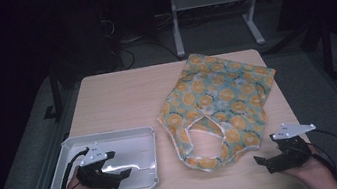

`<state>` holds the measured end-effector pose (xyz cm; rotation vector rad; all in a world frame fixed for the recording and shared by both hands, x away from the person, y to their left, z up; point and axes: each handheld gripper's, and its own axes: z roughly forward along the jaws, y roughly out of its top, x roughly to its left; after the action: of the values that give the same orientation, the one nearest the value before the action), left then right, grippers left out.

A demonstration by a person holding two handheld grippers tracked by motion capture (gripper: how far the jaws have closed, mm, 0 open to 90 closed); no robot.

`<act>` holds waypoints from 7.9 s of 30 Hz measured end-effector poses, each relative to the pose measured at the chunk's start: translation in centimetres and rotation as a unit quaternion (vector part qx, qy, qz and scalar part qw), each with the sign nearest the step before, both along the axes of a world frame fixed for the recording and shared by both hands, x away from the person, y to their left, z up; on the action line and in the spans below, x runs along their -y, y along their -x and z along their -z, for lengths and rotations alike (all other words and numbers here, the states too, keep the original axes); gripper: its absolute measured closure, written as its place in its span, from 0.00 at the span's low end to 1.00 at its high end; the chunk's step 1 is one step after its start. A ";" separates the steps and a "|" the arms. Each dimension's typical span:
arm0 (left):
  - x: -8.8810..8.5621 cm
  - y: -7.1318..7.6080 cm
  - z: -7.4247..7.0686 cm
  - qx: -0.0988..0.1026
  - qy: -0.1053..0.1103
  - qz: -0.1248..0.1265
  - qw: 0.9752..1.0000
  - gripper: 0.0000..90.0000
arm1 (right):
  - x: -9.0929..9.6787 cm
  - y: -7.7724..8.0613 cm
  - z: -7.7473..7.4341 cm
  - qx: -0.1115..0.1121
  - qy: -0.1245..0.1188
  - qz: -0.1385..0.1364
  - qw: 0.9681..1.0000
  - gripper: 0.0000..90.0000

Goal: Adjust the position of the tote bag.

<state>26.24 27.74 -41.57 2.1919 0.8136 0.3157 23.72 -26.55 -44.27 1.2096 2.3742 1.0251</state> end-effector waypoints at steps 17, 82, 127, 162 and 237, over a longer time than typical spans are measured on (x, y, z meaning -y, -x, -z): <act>0.2 0.2 0.1 -0.005 0.003 0.003 1.000 0.16 | -0.7 -0.3 -0.9 0.005 -0.001 -0.002 1.000 0.07; 6.1 -2.4 -3.0 -0.032 0.022 0.055 0.998 1.00 | -3.0 -6.9 0.8 -0.102 0.105 -0.019 0.989 1.00; 20.4 -13.9 3.1 -0.106 -0.121 0.078 0.984 1.00 | -0.6 -7.1 0.5 -0.086 0.107 -0.017 0.990 1.00; 19.0 -9.7 3.0 -0.126 -0.136 0.101 0.977 1.00 | -1.3 -6.1 0.7 -0.100 0.115 -0.052 0.987 1.00; 15.4 -1.3 0.5 -0.075 -0.069 0.221 0.970 0.38 | -2.5 3.4 -1.1 -0.045 0.015 -0.186 0.981 0.41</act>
<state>27.58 12.35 -42.11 2.4749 0.3679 -0.0165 20.32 -24.06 -43.15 0.8322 2.7456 1.0520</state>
